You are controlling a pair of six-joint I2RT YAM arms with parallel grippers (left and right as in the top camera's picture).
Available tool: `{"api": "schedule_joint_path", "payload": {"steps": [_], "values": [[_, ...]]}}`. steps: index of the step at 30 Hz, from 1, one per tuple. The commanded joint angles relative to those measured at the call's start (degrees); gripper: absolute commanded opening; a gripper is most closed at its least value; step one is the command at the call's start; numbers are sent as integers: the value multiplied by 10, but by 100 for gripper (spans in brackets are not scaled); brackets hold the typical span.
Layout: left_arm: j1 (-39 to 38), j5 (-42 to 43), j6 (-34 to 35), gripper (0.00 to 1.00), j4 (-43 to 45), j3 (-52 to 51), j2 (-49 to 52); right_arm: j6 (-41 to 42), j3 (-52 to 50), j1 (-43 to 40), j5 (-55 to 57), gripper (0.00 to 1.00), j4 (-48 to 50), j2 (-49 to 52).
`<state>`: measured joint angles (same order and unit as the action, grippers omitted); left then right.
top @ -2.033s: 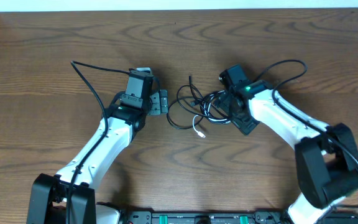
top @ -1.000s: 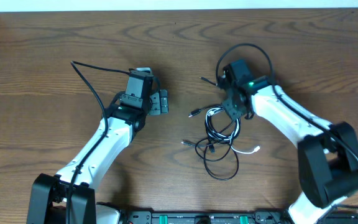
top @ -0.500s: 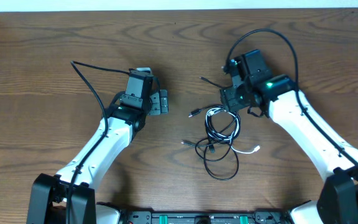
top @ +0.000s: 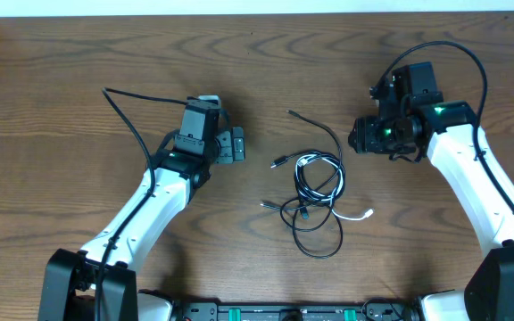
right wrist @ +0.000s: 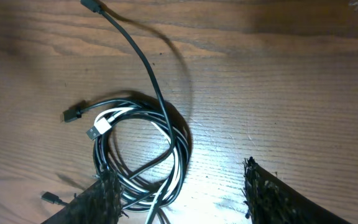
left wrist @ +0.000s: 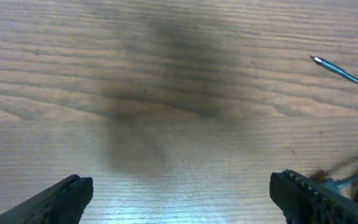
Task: Untangle cables
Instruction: 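Reach the left gripper down to grasp the loose cables on the table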
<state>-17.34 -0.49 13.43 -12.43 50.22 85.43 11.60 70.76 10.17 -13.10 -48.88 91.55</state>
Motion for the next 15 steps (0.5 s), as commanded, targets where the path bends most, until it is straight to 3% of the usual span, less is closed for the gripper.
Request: {"api": "schedule_joint_path", "payload": {"steps": [1, 7, 15], "values": [[2, 31, 6, 98, -18, 6, -8, 8, 8, -4, -15, 59, -3, -8], [-14, 113, 8, 98, -47, 7, -15, 9, 8, -5, -15, 59, -2, -8], [-134, 68, 47, 98, -72, 11, -13, 43, 8, -10, -14, 60, 9, -8]]}}
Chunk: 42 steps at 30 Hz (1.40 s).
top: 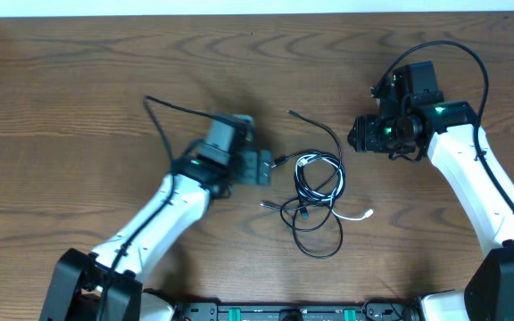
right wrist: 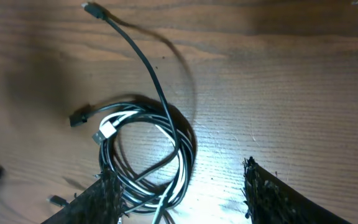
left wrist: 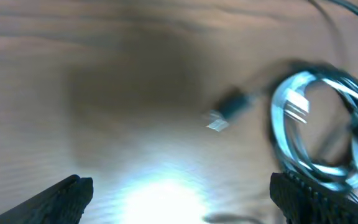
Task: Untangle cables
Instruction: 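Reach the left gripper down to grasp the loose cables on the table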
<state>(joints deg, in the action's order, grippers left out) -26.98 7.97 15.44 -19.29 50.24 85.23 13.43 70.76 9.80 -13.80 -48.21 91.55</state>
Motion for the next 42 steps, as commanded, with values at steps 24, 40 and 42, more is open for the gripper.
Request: {"api": "schedule_joint_path", "payload": {"steps": [24, 40, 42], "values": [[-115, -88, -92, 48, 120, 26, 185, 44, 8, -9, -7, 60, 9, -8], [-69, 27, -59, 74, 93, 33, 57, 44, 8, -7, -7, 66, 9, -8], [-82, 32, -87, 78, 91, 33, 55, 44, 8, -7, -7, 66, 9, -8]]}}
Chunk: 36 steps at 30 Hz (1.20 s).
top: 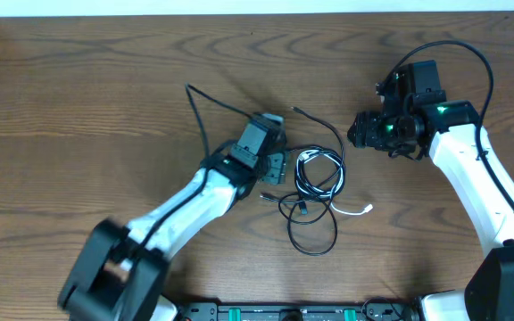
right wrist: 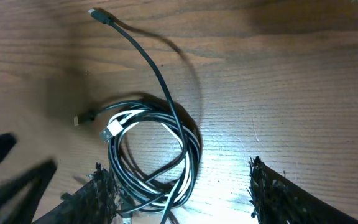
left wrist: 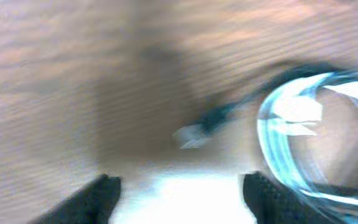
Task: Untangle cables
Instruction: 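Reach the left gripper down to grasp the loose cables on the table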
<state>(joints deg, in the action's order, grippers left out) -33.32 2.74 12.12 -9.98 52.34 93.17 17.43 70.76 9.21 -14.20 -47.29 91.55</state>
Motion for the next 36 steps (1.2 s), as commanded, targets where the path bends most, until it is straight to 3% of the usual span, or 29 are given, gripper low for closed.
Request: {"api": "schedule_joint_path", "payload": {"steps": [1, 17, 20, 21, 23, 26, 29, 36], "values": [[-24, 84, -65, 78, -2, 11, -21, 4, 8, -1, -3, 66, 0, -8], [-63, 2, -80, 78, 71, 11, 127, 10, 8, -1, -4, 66, 0, -8], [-63, -9, -76, 60, 76, 11, 147, 10, 8, -1, -4, 67, -1, -8], [-63, -30, -72, 42, 75, 11, 153, 10, 8, -1, -4, 67, -1, -8], [-62, -68, -69, 33, 68, 11, 155, 10, 8, -1, -4, 67, -1, -8], [-61, -131, -69, 9, 58, 11, 154, 10, 8, -1, -4, 67, -1, -8], [-54, -177, -69, 8, 53, 12, 153, 10, 7, -1, -4, 68, 0, -8], [-39, -149, -69, 7, 42, 12, 102, 11, 7, 20, -3, 67, 14, -5]]}}
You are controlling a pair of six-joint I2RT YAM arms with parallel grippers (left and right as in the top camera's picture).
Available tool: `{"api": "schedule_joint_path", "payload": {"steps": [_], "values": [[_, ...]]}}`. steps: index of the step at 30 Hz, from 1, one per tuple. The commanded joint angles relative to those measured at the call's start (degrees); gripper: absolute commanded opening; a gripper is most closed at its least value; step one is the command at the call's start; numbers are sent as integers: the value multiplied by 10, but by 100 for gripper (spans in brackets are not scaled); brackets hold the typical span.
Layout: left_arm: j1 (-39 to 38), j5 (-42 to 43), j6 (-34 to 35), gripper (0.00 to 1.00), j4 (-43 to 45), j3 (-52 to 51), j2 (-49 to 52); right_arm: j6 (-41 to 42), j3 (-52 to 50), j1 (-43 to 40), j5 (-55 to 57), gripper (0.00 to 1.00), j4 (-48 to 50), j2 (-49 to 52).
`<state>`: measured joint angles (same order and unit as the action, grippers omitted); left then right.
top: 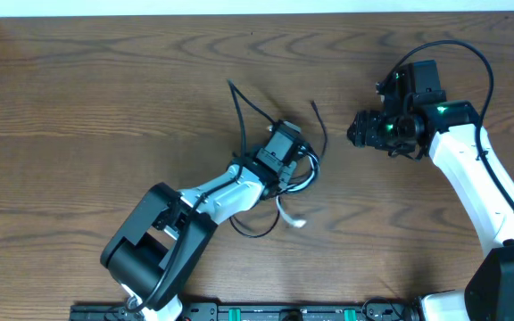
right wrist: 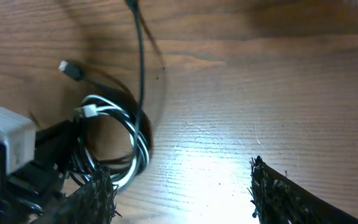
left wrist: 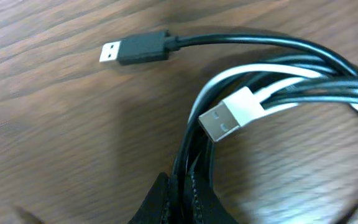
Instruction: Untangle cables
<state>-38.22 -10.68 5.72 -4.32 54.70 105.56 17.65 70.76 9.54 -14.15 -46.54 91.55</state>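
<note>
A tangle of black and white cables (top: 300,168) lies at the table's middle. My left gripper (left wrist: 182,188) is shut on several strands of the coil (left wrist: 272,81). In front of it lie a black USB plug (left wrist: 135,50) and a white USB plug (left wrist: 229,118). A white cable end (top: 293,220) and a black loop (top: 252,229) trail toward the front. One black strand (top: 318,120) runs to the back. My right gripper (right wrist: 185,196) hangs open to the right of the coil (right wrist: 132,134), nothing between its fingers (right wrist: 98,193).
The left arm (top: 212,192) reaches diagonally from the front left to the tangle. Its white wrist housing (right wrist: 5,140) shows at the left of the right wrist view. Bare wooden table (top: 78,107) surrounds the cables; a pale edge (top: 239,7) runs along the back.
My left gripper, then open just left of the coil, is now shut on its strands. The whole tangle, with its white end and front loop, lies further left. The right gripper stayed put.
My left gripper stood open well left of the tangle, then nearer its black plug, then right beside the coil. Now it is shut on the coil and the cables have shifted left. The right gripper hung open at the right throughout.
</note>
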Motion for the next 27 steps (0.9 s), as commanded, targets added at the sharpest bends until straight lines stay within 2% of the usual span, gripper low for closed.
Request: {"api": "schedule_joint_path", "payload": {"steps": [1, 8, 13, 14, 17, 19, 20, 25, 27], "values": [[10, -9, -5, 7, -16, -12, -31, 13, 7, 20, -4, 67, 7, -4], [15, 52, 12, 8, -27, -12, -130, 41, 7, 40, -3, 62, 9, 6], [33, 89, 21, 8, -35, -12, -159, 50, 7, 40, 3, 61, 9, 7], [36, 90, 26, 14, -41, -12, -157, 50, 7, 40, 7, 61, 9, 7], [38, 90, 34, 51, -68, -13, -146, 50, 7, 40, 7, 61, 9, 7], [38, 91, 34, 69, -78, -13, -136, 50, 7, 40, 7, 61, 10, 7], [38, 92, 33, 73, -79, -13, -131, 50, 7, 40, 7, 62, 11, 7], [38, 92, 33, 74, -71, -13, -93, 50, 7, 40, 10, 63, 13, 7], [38, 92, 31, 71, -63, -13, -67, 50, 7, 40, 19, 63, 12, 7]]}}
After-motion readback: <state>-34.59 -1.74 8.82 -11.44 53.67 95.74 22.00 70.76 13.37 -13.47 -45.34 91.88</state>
